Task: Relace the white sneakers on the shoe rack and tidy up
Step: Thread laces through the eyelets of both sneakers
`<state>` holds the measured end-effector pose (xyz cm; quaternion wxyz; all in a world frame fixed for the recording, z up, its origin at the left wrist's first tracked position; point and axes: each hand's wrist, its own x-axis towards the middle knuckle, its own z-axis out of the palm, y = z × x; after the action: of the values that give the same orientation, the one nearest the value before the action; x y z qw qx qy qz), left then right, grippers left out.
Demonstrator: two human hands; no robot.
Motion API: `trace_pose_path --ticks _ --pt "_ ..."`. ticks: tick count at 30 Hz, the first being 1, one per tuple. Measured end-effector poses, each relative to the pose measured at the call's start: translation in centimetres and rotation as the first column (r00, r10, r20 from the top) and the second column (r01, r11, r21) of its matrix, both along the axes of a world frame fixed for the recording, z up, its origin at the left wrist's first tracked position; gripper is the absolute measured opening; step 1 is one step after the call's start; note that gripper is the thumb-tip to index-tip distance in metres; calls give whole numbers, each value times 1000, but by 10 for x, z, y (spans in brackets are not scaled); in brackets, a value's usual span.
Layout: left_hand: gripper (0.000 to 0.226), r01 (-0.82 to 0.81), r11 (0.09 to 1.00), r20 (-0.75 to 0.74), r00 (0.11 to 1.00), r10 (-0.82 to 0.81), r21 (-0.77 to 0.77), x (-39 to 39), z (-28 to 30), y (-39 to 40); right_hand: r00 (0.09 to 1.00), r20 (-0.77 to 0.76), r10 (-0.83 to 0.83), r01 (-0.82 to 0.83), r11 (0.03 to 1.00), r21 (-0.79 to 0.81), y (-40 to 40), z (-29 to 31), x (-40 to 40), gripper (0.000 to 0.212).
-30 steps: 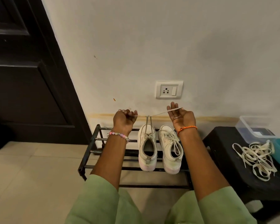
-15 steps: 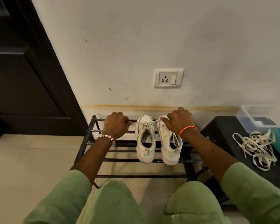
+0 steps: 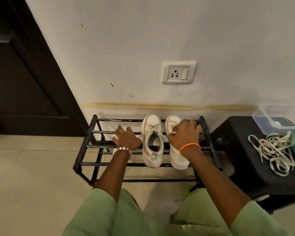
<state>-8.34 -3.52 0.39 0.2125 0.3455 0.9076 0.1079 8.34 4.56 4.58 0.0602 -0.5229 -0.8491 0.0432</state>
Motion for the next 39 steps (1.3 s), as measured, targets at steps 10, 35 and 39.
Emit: trace_pose_path --ticks 10,35,39 --pt "32 26 935 127 989 -75 353 39 -10 20 964 -265 -38 -62 932 -357 -5 -22 -49 25" --pt "23 -614 744 843 522 133 263 17 -11 26 661 -587 -468 -214 631 -745 29 -47 -30 29" --pt "21 -581 733 835 550 34 353 14 9 26 464 -656 -596 -331 570 -752 23 -36 -31 27"
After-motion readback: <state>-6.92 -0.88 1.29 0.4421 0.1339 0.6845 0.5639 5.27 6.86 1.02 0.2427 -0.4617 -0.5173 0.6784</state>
